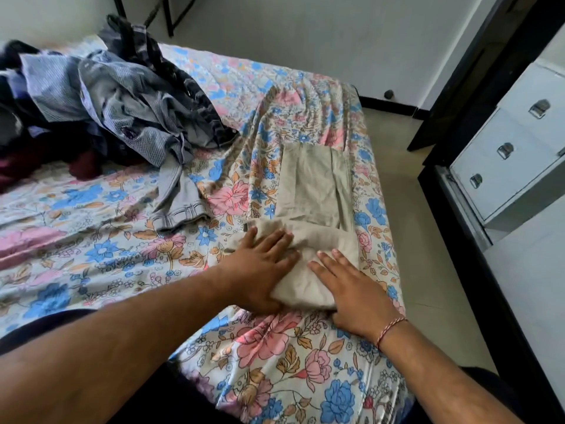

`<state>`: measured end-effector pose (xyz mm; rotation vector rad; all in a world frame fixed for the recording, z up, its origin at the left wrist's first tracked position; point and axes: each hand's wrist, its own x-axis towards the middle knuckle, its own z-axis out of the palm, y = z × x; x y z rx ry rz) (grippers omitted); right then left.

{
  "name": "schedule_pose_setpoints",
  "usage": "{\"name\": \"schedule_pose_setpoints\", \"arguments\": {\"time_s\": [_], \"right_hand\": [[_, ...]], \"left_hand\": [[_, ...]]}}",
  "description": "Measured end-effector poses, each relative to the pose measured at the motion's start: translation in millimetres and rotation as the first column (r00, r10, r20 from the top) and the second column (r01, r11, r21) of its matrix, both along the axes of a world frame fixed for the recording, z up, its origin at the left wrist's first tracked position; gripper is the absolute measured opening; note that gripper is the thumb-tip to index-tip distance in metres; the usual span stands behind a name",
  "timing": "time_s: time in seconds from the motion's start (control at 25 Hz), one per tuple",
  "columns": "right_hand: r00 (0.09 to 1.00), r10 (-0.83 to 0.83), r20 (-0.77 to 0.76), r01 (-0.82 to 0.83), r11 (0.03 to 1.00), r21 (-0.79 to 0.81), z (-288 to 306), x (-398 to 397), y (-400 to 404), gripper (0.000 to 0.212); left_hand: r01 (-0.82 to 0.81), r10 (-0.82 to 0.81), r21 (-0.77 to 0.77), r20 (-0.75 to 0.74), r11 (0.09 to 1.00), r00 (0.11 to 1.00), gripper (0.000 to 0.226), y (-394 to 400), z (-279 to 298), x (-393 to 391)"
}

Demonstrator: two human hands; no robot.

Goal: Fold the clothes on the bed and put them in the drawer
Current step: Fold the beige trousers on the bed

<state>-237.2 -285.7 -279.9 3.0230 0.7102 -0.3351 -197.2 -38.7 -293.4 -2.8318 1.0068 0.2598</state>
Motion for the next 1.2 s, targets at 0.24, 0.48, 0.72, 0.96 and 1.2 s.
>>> {"name": "schedule_pose_setpoints", "arguments": {"time_s": [0.24,0.48,0.72,0.96,1.2], "right_hand": [[0.973,-0.026,-0.23,0.054,0.992,0.118,67,22,11,0.051],[0.794,0.129,-0.594,0.144,0.909,0.391,109,25,-26,0.016],[0.934,-0.346,0.091,0.317,0.918,0.239,80,46,-33,0.041],[0.997,0.071,-0.012,-0.072,0.997,-0.027,16,-6,-7,0.105],[0.993,-0.114,0.021,0.115,0.99,-0.076,-5,1,-2,0.114]], "left_hand": [[-0.078,0.031,-0.172,-0.259,0.982,0.965,0.045,5,53,12],[-0.016,-0.097,-0.226,-0.48,0.974,0.872,0.018,4,129,-3],[-0.089,0.112,-0.136,0.172,0.987,0.979,0.045,-21,114,44],[0.077,-0.077,-0.007,0.009,0.997,0.997,0.104,-14,26,-1],[-0.019,0.017,0.017,0.075,1.0,0.997,0.103,-16,10,-8]]}}
